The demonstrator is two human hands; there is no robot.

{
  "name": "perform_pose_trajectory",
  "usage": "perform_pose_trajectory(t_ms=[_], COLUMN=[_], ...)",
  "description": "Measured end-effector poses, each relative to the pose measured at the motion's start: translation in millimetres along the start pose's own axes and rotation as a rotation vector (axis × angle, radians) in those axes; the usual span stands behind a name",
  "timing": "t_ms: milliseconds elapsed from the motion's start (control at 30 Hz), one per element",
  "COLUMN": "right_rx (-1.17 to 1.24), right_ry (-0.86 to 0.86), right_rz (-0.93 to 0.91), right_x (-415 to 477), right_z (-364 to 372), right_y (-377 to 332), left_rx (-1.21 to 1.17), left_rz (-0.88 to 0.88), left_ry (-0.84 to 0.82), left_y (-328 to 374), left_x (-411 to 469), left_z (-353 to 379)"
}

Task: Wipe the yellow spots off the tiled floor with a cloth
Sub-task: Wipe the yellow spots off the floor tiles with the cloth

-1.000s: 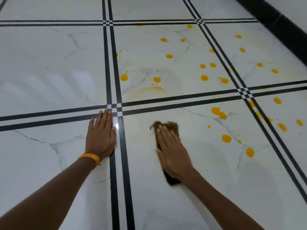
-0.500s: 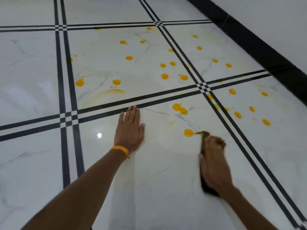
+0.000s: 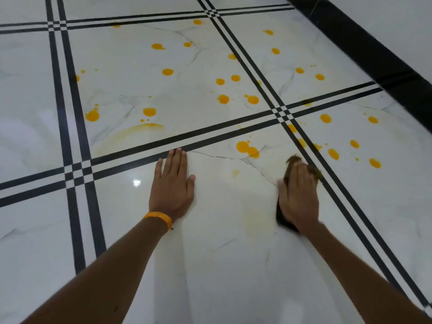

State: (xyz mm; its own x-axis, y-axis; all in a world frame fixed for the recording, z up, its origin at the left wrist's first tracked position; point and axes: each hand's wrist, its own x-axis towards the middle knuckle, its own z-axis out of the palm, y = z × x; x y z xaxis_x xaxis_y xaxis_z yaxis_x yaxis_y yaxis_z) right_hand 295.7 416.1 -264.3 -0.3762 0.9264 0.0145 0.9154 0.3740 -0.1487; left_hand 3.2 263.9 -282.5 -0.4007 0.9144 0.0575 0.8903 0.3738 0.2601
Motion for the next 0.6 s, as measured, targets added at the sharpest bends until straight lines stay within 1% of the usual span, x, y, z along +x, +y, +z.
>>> perform_pose_trajectory(t_ms=[33, 67, 100, 133, 167, 200, 233, 267, 333, 400, 467, 500, 533, 567, 600], right_rx=[0.024, 0.035, 0.026, 0.023, 0.010, 0.003, 0.008, 0.034, 0.039, 0.006, 0.043, 0.039, 0.020, -0.006, -0.011], right_ry=[0.009, 0.011, 0.024, 0.026, -0.007, -0.050, -0.112, -0.147, -0.091, -0.051, -0.036, -0.035, -0.042, -0.056, -0.092], right_rz=[0.115, 0.165, 0.150, 0.056, -0.088, -0.227, -0.324, -0.365, -0.301, -0.144, 0.006, 0.039, 0.008, -0.106, -0.269], right_x=[26.2, 40.3, 40.7, 29.1, 6.5, -23.2, -49.7, -65.0, -49.9, 9.3, 73.3, 87.1, 87.2, 74.8, 50.7], right_z=[1.3, 3.3, 8.2, 13.5, 15.3, 16.9, 13.1, 5.8, 0.7, 1.1, 2.8, 5.3, 10.9, 13.5, 12.6], right_y=[-13.2, -37.8, -63.6, -88.5, -104.9, -110.2, -105.6, -92.2, -59.5, -47.6, -73.8, -95.8, -118.6, -136.5, -145.8], left_rx=[0.002, 0.004, 0.007, 0.010, 0.012, 0.013, 0.010, 0.007, 0.018, 0.021, 0.019, 0.018, 0.018, 0.019, 0.019], left_rz=[-0.002, -0.002, -0.002, -0.001, 0.001, 0.001, 0.000, 0.002, -0.005, -0.006, -0.004, -0.002, -0.002, 0.001, 0.004], left_ry=[0.000, -0.001, -0.006, -0.007, -0.006, -0.002, -0.001, -0.004, -0.002, 0.001, -0.002, -0.004, -0.005, -0.002, -0.001], left_y=[0.4, 0.7, 1.0, 0.0, -0.1, -1.0, -1.3, -1.0, 0.0, 0.5, -0.3, -0.6, -1.3, -2.0, -2.0], left_x=[0.3, 0.5, 0.6, 0.2, 0.8, -0.3, -0.1, 0.5, 0.0, 0.9, 1.0, 0.6, -0.1, 0.5, 1.1], left_z=[0.9, 0.6, -0.4, -1.0, -0.6, -0.4, -0.3, 0.0, 0.7, 1.9, 2.5, 2.4, 2.7, 2.4, 2.0])
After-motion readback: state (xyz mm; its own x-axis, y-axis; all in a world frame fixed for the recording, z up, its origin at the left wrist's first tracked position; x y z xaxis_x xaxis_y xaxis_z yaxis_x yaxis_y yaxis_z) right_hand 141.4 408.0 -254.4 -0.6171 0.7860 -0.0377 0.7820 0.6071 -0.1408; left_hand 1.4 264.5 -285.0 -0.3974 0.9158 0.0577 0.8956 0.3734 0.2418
